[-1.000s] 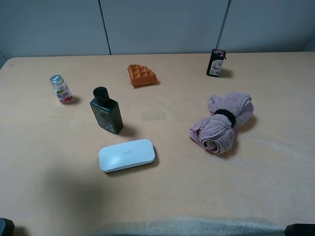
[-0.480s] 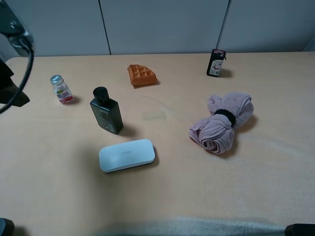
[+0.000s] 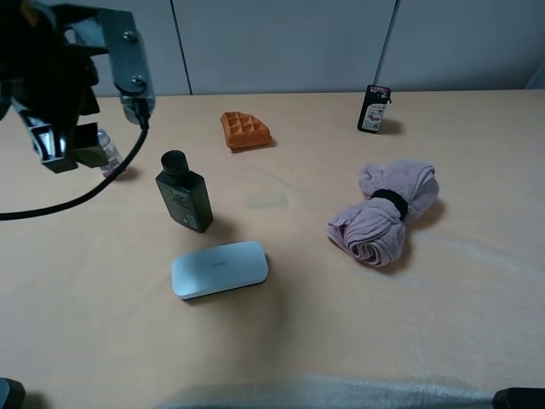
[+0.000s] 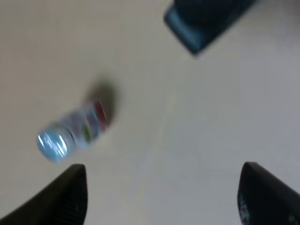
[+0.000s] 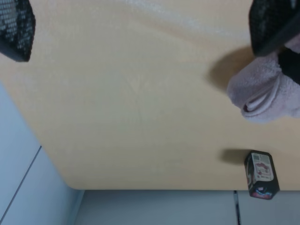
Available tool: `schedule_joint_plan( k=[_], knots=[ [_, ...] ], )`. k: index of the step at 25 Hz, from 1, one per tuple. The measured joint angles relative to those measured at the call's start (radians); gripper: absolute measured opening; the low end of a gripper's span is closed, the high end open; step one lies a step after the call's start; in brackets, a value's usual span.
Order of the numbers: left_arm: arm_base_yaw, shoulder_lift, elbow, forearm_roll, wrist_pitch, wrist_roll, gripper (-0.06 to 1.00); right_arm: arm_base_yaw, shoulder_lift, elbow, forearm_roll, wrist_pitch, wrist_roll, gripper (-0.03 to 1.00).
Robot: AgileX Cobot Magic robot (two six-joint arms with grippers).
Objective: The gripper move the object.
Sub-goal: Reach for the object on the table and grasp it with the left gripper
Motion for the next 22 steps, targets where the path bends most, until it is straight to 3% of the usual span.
schedule_joint_plan(
  k=[8,15,22],
  knots=[
    [-0.093,0.166,-0.119,0.039,-0.011,0.002,0.73,0.0,0.0,0.0,0.0,0.0,0.0,0.69],
    [-0.099,0.176,-0.12,0.003,0.034,0.01,0.73,0.0,0.0,0.0,0.0,0.0,0.0,0.69],
    [-0.099,0.176,-0.12,0.003,0.059,0.203,0.73,0.0,0.0,0.0,0.0,0.0,0.0,0.69]
  ],
)
